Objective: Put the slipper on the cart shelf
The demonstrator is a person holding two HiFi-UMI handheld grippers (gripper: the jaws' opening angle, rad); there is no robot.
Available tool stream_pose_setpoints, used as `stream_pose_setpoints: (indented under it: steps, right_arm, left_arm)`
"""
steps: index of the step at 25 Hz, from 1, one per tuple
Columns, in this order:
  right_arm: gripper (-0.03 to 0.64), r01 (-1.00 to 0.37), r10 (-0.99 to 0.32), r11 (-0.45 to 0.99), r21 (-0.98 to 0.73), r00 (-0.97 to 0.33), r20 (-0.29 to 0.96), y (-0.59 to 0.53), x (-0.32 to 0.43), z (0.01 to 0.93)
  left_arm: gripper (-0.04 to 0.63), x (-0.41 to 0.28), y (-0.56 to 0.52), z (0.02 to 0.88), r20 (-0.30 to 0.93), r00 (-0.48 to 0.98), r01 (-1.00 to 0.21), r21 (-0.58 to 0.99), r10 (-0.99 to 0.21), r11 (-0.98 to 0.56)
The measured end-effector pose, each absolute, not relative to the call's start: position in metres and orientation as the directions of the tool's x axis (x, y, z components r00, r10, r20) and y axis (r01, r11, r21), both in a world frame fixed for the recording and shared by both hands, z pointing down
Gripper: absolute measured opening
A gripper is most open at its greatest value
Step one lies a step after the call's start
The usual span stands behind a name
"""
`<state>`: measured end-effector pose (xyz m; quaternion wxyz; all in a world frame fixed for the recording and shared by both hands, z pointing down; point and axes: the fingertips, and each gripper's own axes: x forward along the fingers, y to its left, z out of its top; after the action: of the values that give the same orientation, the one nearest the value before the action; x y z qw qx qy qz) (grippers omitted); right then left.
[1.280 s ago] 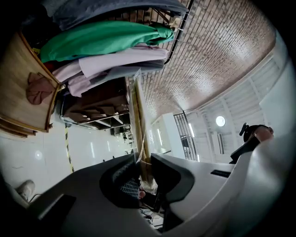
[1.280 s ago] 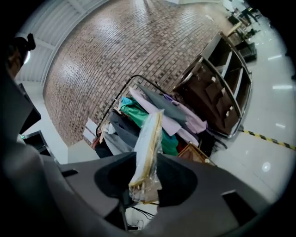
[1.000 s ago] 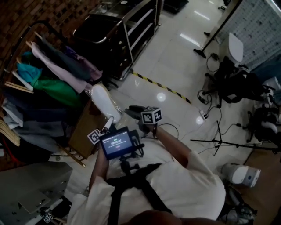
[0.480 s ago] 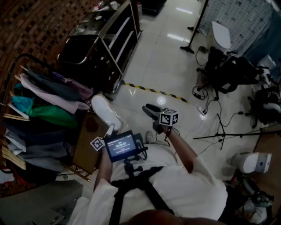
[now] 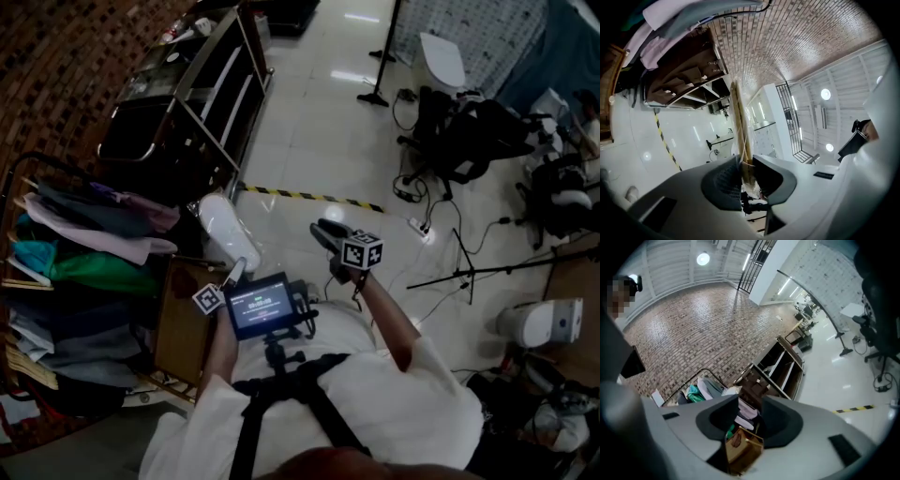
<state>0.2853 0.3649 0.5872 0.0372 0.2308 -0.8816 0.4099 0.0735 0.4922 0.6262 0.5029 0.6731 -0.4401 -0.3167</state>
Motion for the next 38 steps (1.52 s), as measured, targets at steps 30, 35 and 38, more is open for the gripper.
stream_pose_setpoints:
  steps: [30,35,38]
  right_arm:
    - [0.152,-0.726,-0.601,0.439,-0.529,-0.675,0.428,0.242,0.256,0.600]
    - [0.152,-0.741,-0.629,0.409,-0.533,-0.652,0.423,0.232,0.261,0.603]
    - [0.152,-0.742,-0.648,0.376,-0.555,-0.638,0.415,0.226,0.267,0.604]
  left_arm:
    - [0.049,0.012,0.302,0.611,-0.060,0.621,-0.244,0.933,-0.781,-0.266]
    - [0.049,0.016,0.305,0.623,-0.042,0.648,-0.228,0.942,-0.761,-0.246]
    - [0.049,0.010,0.295,0.637,-0.004,0.659,-0.258,0.938,-0.752,-0.231]
